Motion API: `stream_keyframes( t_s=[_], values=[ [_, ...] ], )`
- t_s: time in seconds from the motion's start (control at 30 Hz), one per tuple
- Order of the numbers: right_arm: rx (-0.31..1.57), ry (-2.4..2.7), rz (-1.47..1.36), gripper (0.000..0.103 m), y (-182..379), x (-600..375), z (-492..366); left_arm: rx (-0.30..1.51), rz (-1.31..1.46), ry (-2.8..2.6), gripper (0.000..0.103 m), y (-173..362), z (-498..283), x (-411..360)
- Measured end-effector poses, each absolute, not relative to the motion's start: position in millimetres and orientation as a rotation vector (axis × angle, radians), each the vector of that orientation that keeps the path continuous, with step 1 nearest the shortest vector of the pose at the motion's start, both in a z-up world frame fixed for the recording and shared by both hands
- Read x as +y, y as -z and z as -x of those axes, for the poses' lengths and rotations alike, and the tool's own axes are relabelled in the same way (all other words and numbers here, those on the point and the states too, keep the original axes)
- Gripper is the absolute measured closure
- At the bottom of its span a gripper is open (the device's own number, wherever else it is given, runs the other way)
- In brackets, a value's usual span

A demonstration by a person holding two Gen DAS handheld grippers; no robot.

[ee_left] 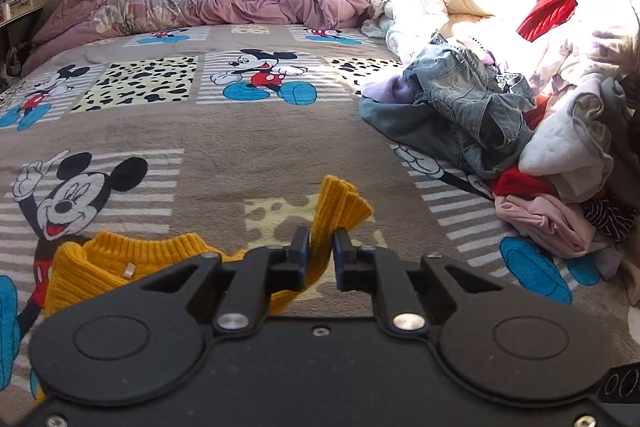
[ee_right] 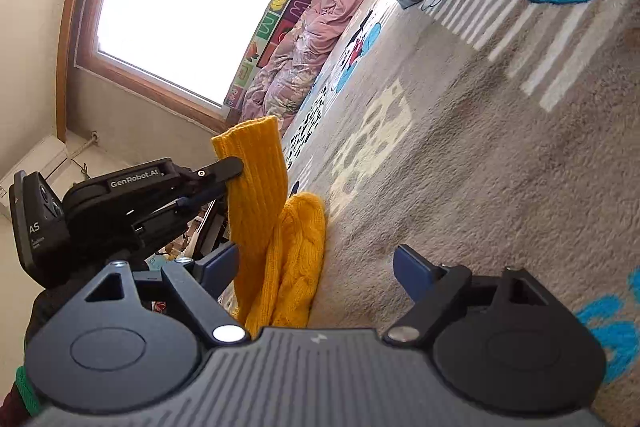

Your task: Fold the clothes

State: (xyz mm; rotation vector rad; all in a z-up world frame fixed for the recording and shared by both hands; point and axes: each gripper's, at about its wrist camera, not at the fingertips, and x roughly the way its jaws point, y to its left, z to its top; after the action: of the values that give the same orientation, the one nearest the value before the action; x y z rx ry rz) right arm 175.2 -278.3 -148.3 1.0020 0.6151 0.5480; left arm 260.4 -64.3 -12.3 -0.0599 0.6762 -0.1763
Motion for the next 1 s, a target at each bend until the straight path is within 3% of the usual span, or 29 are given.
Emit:
stream_keyframes(
  t_s=[0.1,0.23,0.43,0.63,0.8,0.87,1.0],
  values=[
    [0.619,-0.55,-0.971,0.019,148.7,-274.4,-177.3,0.699,0.078,0.249,0.079,18.1,-260.2,-67.1],
    [0.624,-0.552,-0.935,0.019,148.0,-269.6,-180.5,0.644,0.099,0.313,0.079,-14.0,-223.4,-35.3],
    [0.628,-0.55,-0.896,0.019,145.6,-266.0,-183.5,0.551,0.025,0.124,0.079,-47.1,-118.5,91.9],
    [0.628,-0.523,-0.771,0.019,142.4,-250.4,-180.2,0.655,0.061,0.014,0.079,6.6,-34.5,152.0],
    [0.611,-0.5,-0.642,0.018,140.4,-235.6,-172.7,0.785,-0.008,0.091,0.08,76.2,-25.9,105.3],
    [0.602,-0.499,-0.63,0.018,140.9,-235.0,-171.2,0.736,-0.129,0.081,0.08,84.1,-13.3,85.5],
    [0.581,-0.506,-0.645,0.018,143.5,-238.5,-168.7,0.632,0.033,0.111,0.08,63.0,4.1,105.3]
  ],
)
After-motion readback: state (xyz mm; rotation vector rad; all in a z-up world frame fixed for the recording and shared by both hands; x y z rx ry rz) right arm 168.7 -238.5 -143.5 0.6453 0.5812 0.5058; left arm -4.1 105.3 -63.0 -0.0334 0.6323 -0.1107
